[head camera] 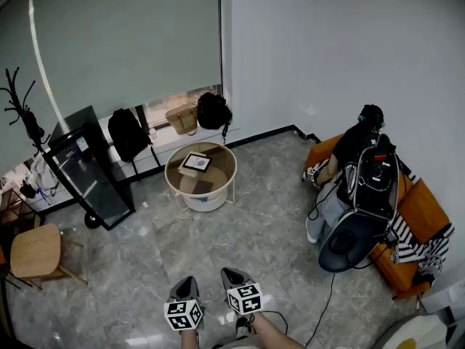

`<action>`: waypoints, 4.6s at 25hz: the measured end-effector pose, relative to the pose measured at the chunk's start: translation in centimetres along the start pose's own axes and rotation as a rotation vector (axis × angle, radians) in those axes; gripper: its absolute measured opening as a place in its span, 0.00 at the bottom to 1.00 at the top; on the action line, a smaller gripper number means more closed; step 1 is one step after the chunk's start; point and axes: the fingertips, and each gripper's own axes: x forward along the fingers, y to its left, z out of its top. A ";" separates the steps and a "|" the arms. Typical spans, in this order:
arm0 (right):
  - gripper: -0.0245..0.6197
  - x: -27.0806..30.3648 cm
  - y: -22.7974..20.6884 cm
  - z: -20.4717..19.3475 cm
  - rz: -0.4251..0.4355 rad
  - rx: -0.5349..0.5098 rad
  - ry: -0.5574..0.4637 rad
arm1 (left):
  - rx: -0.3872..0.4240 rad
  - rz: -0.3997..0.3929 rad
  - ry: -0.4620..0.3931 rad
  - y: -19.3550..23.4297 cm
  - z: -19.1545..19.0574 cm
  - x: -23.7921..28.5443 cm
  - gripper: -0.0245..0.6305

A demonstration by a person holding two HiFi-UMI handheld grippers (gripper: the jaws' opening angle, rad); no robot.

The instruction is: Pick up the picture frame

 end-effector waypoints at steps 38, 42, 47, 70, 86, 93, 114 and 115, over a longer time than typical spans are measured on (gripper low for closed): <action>0.09 23.6 -7.4 12.6 -0.089 0.022 0.032 | 0.001 -0.150 0.082 11.8 12.7 26.0 0.07; 0.09 27.7 -6.9 13.8 -0.104 0.032 0.028 | 0.005 -0.171 0.099 14.6 14.0 28.8 0.07; 0.09 31.5 -6.6 15.1 -0.134 0.058 0.015 | 0.007 -0.194 0.121 17.8 15.0 31.2 0.07; 0.09 43.2 -12.7 19.2 -0.159 0.099 0.027 | 0.003 -0.202 0.136 23.2 19.7 42.7 0.07; 0.09 56.8 -25.6 27.3 0.014 0.255 0.024 | -0.038 -0.123 0.128 24.2 28.0 59.0 0.07; 0.09 59.2 -29.7 27.4 0.089 0.335 0.031 | 0.036 -0.104 0.154 23.2 28.5 63.1 0.07; 0.09 67.3 -37.7 23.5 -0.018 0.440 0.214 | -0.002 -0.184 0.270 27.0 25.1 75.0 0.07; 0.09 68.5 -38.1 23.4 -0.023 0.444 0.227 | -0.009 -0.185 0.282 27.7 24.7 75.7 0.07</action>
